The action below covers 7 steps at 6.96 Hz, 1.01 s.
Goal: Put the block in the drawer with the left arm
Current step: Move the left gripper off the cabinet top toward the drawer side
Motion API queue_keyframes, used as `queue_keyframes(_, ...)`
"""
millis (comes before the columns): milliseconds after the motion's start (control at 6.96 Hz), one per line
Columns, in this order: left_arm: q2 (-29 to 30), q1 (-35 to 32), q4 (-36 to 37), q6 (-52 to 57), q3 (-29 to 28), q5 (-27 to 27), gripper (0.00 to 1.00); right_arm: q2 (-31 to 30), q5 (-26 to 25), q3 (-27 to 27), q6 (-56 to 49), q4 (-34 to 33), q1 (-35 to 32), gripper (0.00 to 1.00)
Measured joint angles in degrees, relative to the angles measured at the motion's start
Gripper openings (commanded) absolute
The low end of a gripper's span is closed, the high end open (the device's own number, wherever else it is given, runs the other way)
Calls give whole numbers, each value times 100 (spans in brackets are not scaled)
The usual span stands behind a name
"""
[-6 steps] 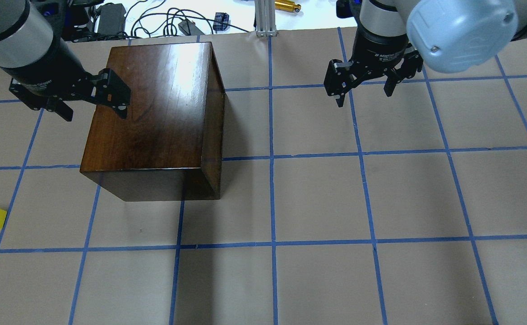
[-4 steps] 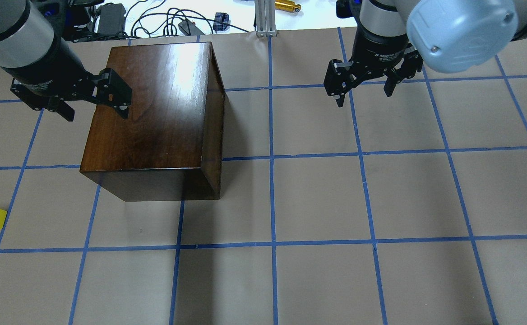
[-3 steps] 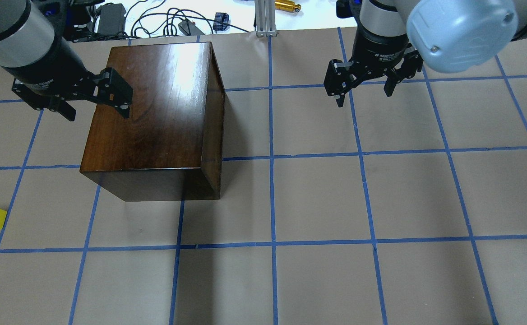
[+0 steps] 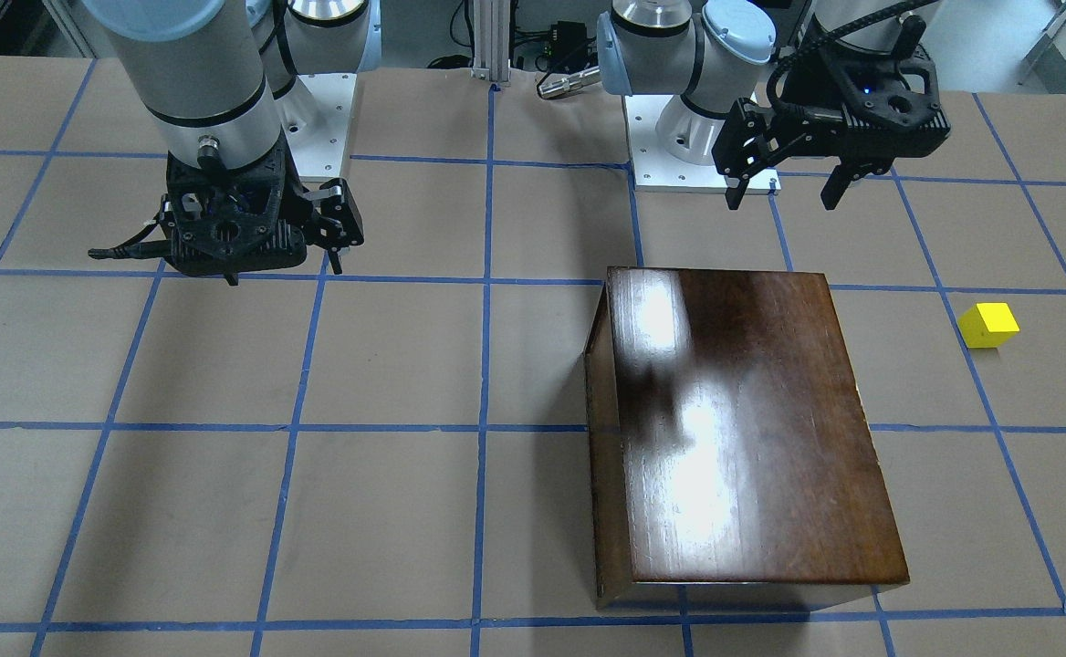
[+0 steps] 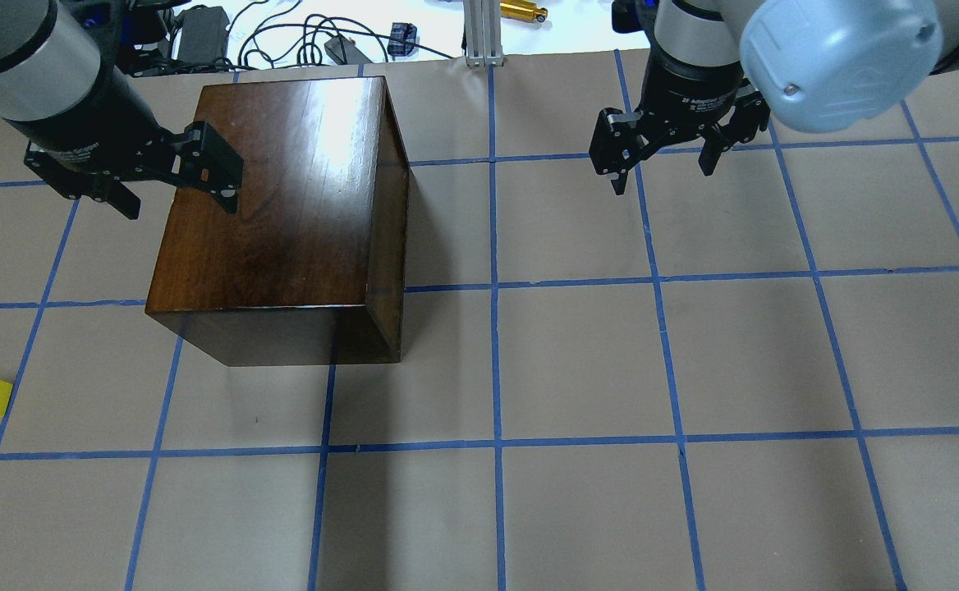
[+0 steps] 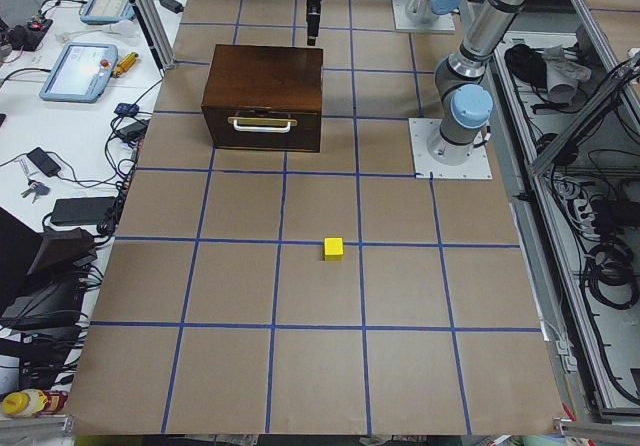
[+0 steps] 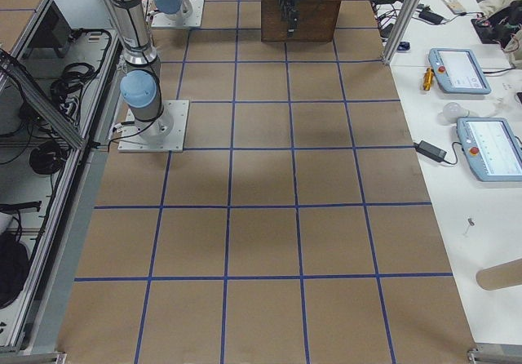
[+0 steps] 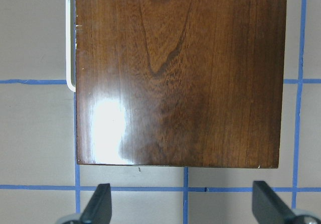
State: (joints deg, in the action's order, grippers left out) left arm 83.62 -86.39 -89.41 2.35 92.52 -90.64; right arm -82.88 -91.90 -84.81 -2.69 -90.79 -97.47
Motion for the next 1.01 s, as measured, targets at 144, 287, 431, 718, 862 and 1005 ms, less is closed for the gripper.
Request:
queue_keyframes(144, 8, 0, -8, -4, -3, 1, 100, 0, -2, 0, -2, 0, 0, 100)
queue_keyframes(287, 19, 1, -20, -2, -8, 21, 100, 0, -1, 0, -3, 0, 0, 100)
queue_keyframes(431, 24, 21, -43, 20, -15, 49, 100, 0, 0, 0, -2, 0, 0, 100)
queue_keyframes(718, 23, 100, -294, 189, -104, 68, 100, 0, 3, 0, 0, 0, 0, 100)
queue_keyframes(862, 24, 218, -420, 327, -190, 73, 100, 0, 2, 0, 1, 0, 0, 100)
queue_keyframes(1005, 31, 468, -607, 588, -275, 83, 100, 0, -1, 0, 0, 0, 0, 100)
